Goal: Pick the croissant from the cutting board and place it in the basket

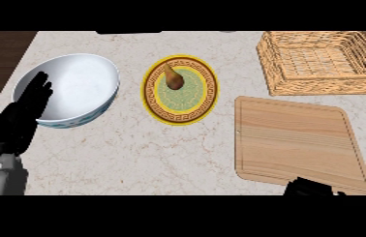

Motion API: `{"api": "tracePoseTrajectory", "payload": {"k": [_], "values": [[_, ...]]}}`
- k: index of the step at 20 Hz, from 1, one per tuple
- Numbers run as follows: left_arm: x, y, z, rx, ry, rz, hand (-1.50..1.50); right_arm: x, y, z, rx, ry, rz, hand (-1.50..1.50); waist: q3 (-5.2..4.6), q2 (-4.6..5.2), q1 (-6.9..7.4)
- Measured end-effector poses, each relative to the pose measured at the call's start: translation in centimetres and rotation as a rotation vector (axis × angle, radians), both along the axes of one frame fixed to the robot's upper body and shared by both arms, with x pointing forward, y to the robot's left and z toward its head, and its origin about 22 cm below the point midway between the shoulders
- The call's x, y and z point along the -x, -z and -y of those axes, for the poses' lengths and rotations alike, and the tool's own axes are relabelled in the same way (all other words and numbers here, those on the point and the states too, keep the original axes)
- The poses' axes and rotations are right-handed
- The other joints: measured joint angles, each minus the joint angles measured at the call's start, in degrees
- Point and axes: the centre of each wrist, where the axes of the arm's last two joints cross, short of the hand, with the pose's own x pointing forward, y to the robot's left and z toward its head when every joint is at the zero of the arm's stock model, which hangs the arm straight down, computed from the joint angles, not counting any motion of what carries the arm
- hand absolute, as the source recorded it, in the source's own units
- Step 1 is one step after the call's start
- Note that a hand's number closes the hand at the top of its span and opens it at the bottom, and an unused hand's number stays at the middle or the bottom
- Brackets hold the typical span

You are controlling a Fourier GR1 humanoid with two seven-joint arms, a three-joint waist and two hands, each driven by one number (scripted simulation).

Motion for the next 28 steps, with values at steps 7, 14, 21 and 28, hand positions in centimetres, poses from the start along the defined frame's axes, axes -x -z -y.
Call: {"api": "tracePoseTrajectory", "payload": {"k": [7, 14, 21, 28], "values": [[-1.0, -0.3, 0.6, -0.003, 0.024, 0.008, 0.00, -3.1, -3.5, -0.7, -0.004, 0.125, 0.020, 1.50, 0.01, 0.27, 1.45], [-1.0, 0.1, 1.1, -0.005, 0.034, 0.004, 0.00, -6.7, -9.0, -1.1, -0.005, 0.272, 0.094, 1.50, 0.10, 0.19, 2.19], [-1.8, 0.0, 1.1, -0.016, 0.033, 0.030, 0.00, -10.9, -13.3, 1.1, 0.059, 0.455, 0.157, 1.50, 0.33, 0.16, 2.24], [-1.7, 0.1, 0.7, -0.009, 0.038, 0.023, 0.00, -15.7, -13.7, 6.2, 0.084, 0.536, 0.150, 1.50, 0.38, 0.30, 2.49]]}}
